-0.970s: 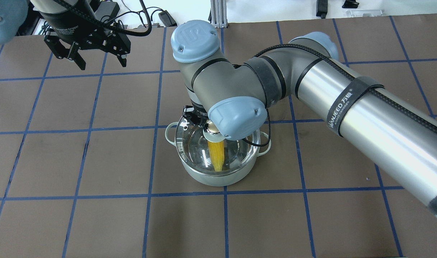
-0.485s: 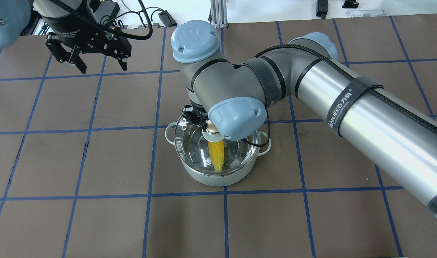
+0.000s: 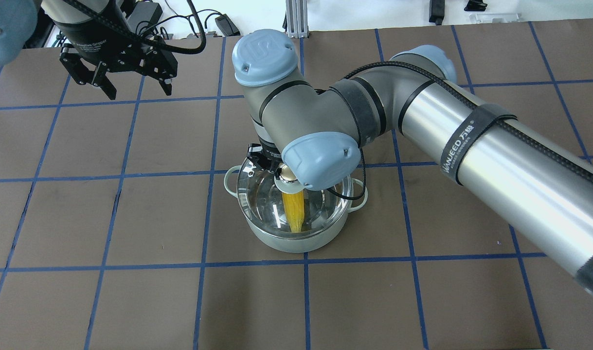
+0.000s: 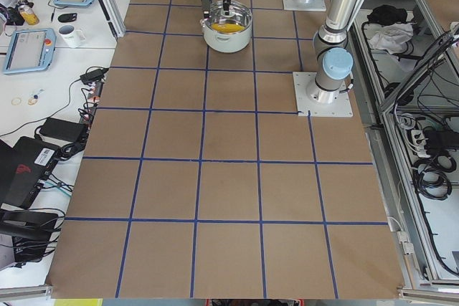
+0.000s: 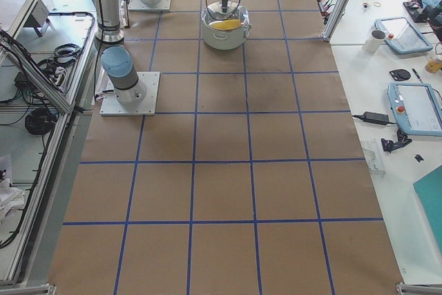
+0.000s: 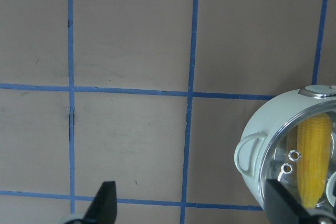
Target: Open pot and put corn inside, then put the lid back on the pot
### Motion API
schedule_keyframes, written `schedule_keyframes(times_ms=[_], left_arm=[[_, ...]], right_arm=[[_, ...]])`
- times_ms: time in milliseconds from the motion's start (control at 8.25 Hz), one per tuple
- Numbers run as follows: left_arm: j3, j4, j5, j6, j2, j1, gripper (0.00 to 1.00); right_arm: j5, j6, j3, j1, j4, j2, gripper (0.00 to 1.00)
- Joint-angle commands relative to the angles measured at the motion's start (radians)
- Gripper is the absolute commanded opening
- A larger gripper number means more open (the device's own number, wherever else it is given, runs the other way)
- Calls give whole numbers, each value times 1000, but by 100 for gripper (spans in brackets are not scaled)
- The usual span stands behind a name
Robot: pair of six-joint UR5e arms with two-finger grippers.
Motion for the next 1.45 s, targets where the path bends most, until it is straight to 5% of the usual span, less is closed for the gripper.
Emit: schedule_keyframes(times_ms=[0,121,364,848,1333], left_arm=[[-17,-12,-2,-2,41,-1,100],[-45,-9,-4,-2,48,-1,100],[-74,-9,1,-3,65,-1,100],[-76,-12,4,8,65,-1,100],[-77,-12,2,9,65,-1,100]], right_arm=[[1,-2,0,-1,0,6,0],[-2,2,0,-1,2,6,1],[-11,-17,0,-1,2,6,99],[-11,-22,-14,-29,28,-47,100],[-13,-406,-17,-330,250,-305,100]])
